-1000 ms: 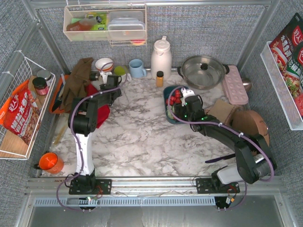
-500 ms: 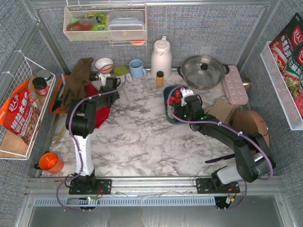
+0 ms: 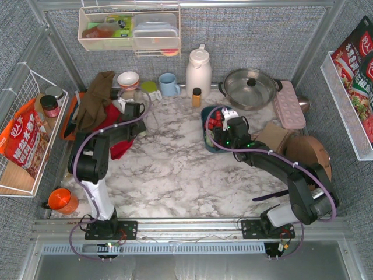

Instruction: Mix the coffee capsules in the storage basket

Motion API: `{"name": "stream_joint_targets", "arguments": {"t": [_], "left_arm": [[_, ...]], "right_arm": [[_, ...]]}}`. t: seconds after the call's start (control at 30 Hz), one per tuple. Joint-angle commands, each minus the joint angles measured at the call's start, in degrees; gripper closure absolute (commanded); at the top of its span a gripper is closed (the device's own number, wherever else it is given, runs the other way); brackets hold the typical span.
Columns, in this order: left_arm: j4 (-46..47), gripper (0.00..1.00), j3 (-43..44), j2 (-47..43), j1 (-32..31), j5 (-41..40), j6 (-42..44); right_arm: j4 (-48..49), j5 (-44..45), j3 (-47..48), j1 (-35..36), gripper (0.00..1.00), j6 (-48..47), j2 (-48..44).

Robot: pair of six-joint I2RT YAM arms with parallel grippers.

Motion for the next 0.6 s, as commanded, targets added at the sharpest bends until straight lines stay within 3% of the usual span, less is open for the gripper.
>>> {"name": "stream_joint_targets", "arguments": {"t": [0.0,0.27,0.4,0.57], "left_arm": [[3.99,0.55,-3.16,-4.41,-0.51,3.67,-1.28],[16.53,0.55,-10.08,-13.03,-4.43,13.45,-1.39],[23.04,0.55,-12.73,-15.94,-8.25,14.22,-0.63],[29.41,0.55,-15.12,-17.26,-12.53,13.97,-4.87]], "right_arm": [[-0.35,-0.78,0.47,0.03,0.31,0.38,-0.01],[-0.99,-5.45,0.55,0.04,0.31,1.07,-1.41],[-0.51,-9.93,0.11,0.11,0.31,1.73,-2.91],[8.44,-20.44,-3.69,0.34,0.31,6.02,-5.13]]}}
